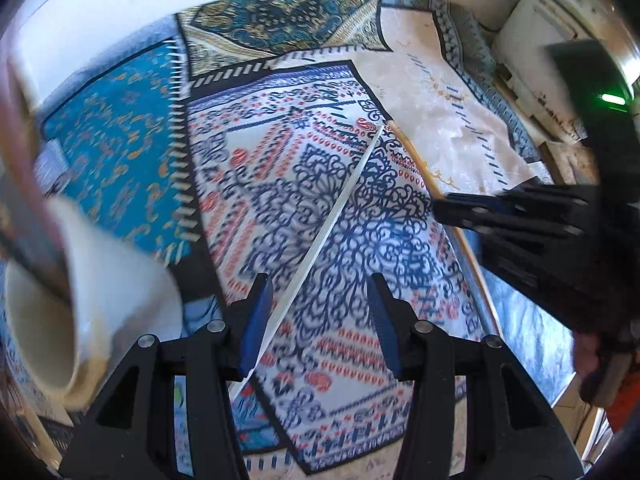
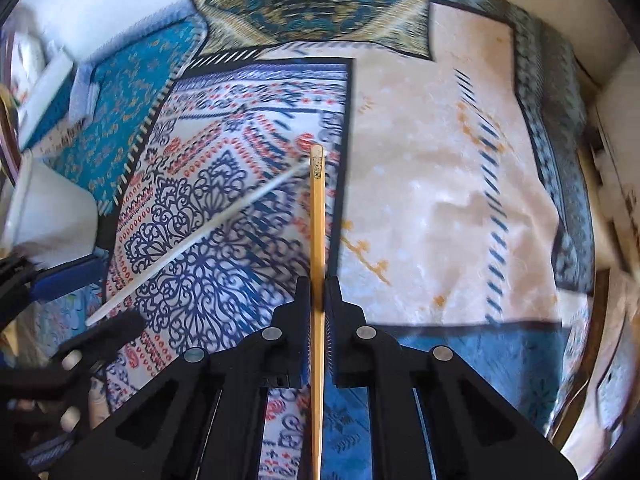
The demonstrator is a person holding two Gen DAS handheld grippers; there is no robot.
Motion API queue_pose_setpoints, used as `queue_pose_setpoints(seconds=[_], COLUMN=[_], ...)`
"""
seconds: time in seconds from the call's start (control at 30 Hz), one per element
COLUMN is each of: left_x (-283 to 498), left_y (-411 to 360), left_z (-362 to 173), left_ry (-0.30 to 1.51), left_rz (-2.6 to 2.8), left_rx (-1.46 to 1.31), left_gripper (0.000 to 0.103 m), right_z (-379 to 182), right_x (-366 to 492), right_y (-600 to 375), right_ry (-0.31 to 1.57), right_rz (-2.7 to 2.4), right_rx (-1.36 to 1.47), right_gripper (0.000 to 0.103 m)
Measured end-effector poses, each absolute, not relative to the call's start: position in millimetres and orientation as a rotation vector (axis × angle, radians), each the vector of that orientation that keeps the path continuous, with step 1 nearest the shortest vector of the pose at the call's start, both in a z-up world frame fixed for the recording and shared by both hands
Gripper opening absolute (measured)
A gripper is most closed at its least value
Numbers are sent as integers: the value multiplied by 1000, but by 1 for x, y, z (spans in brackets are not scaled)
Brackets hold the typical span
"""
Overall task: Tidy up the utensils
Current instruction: 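Grasp a yellow chopstick on the cloth with the right tool, then grasp the white chopstick with the left tool while the right tool holds the yellow chopstick, then carry the white chopstick over the cup with the left tool while the right tool carries the yellow chopstick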
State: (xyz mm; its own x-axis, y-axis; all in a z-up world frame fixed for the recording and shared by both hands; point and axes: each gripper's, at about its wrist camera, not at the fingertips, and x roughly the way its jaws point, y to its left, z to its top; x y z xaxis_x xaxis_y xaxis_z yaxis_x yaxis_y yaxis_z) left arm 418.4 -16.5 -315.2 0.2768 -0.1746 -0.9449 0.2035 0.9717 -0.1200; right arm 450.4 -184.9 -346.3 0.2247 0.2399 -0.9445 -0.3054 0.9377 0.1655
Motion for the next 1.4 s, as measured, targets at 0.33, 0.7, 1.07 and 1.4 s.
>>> queue_pose_setpoints(seconds=[0.33, 0.7, 1.07, 1.4], left_x=[441, 467, 498, 463], left_y=[-38, -87, -125, -108], left_z=[-336, -340, -346, -346], left_ry=[1319, 1346, 1355, 1338], left_rz=[-256, -332, -357, -321], left_rx=[47, 108, 259, 207], left_gripper=[50, 30, 18, 4], right_z=[-297, -287, -281, -261], right_x=[432, 431, 428, 422], right_y=[-246, -252, -262, -259], right_ry=[1204, 1170, 1146, 1084], right_rz=[333, 320, 308, 313], right_rx=[59, 104, 124, 155], right_gripper=[6, 6, 6, 6])
